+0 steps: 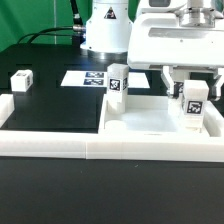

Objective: Assemble square table

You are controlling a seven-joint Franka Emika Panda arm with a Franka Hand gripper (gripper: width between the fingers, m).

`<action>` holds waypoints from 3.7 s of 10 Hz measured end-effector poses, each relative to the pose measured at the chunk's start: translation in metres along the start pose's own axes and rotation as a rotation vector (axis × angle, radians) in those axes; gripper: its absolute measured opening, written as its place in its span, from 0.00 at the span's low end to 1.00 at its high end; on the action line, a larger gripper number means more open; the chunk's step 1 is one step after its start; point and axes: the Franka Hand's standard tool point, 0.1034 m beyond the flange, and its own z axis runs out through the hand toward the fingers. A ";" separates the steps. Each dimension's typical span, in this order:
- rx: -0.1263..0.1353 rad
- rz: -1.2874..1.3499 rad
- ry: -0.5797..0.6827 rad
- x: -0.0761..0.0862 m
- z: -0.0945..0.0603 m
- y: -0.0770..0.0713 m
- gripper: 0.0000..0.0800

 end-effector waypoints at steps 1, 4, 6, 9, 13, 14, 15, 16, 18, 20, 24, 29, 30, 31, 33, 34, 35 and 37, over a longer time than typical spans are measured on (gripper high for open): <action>0.000 0.000 -0.001 0.000 0.000 0.000 0.68; 0.000 -0.001 -0.001 -0.001 0.000 0.000 0.80; 0.000 -0.001 -0.001 -0.001 0.000 0.000 0.81; 0.001 0.001 -0.043 0.007 -0.005 0.012 0.81; 0.032 0.055 -0.266 0.020 -0.009 0.015 0.81; 0.044 0.069 -0.362 0.021 -0.008 0.015 0.81; 0.046 0.076 -0.403 0.024 -0.005 0.015 0.81; 0.050 0.092 -0.508 0.015 -0.004 0.015 0.81; 0.057 0.131 -0.708 0.017 0.000 0.016 0.81; 0.054 0.138 -0.663 0.027 0.008 0.013 0.81; 0.037 0.186 -0.664 0.027 0.008 0.014 0.52; -0.071 0.501 -0.668 0.027 0.008 0.015 0.36; -0.104 0.596 -0.663 0.027 0.009 0.013 0.36; -0.146 0.722 -0.647 0.028 0.009 0.010 0.36; -0.211 0.916 -0.640 0.027 0.009 0.003 0.36; -0.247 1.041 -0.633 0.026 0.009 0.003 0.36; -0.275 1.170 -0.620 0.025 0.009 0.004 0.36; -0.317 1.412 -0.587 0.021 0.006 0.006 0.36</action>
Offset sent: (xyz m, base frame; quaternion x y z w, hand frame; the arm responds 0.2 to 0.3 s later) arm 0.0000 0.0000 0.0000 0.0000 0.0000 0.0000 1.0000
